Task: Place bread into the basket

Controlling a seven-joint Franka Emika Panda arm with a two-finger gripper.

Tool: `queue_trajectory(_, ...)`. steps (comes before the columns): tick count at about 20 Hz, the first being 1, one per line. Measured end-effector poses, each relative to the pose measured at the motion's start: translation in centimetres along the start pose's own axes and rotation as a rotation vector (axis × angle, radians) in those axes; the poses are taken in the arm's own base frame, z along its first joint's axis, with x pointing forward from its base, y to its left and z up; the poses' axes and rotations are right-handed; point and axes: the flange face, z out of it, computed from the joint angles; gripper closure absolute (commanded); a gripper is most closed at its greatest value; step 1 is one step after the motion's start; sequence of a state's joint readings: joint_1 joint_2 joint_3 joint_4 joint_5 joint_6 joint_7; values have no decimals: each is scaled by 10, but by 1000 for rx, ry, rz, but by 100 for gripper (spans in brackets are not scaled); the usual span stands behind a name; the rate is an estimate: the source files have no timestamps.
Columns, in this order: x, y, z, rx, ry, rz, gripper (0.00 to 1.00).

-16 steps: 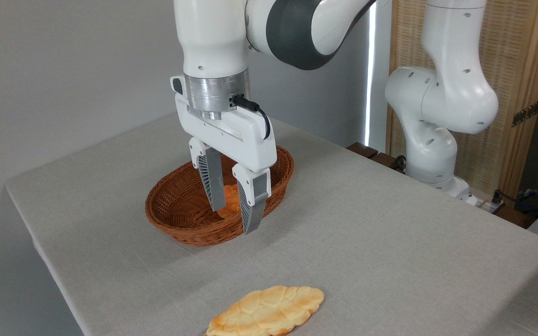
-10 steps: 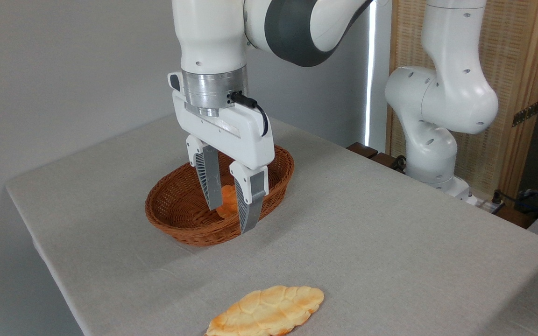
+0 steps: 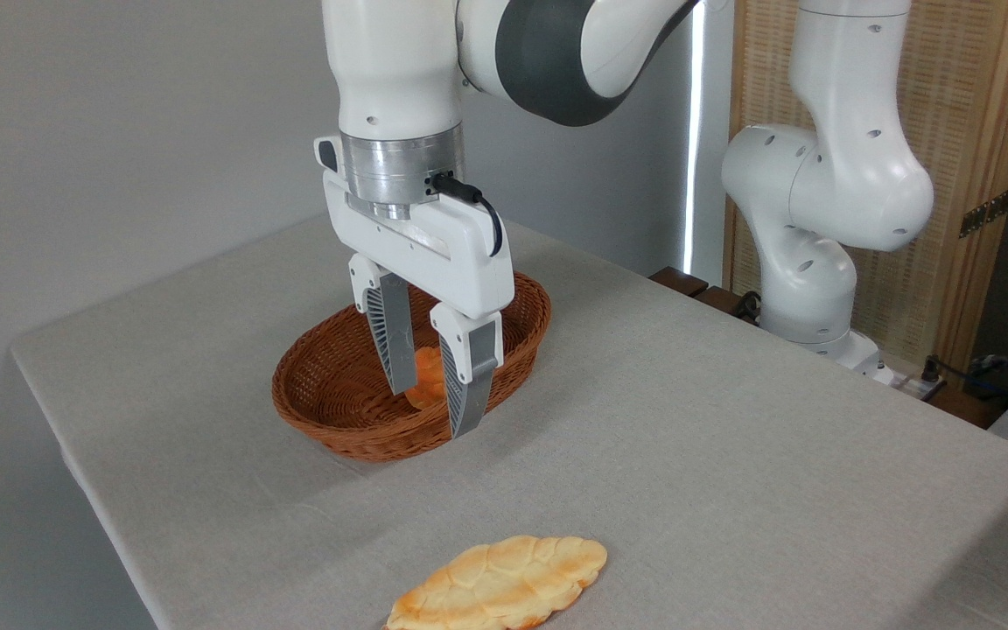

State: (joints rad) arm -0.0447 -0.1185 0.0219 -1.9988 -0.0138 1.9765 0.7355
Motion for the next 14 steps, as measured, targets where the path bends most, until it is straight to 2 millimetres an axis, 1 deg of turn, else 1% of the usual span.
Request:
queue_trajectory(8,0,0,0,0,0,3,0)
queue_trajectory(14,-2,-2,0,2,-2,69,0)
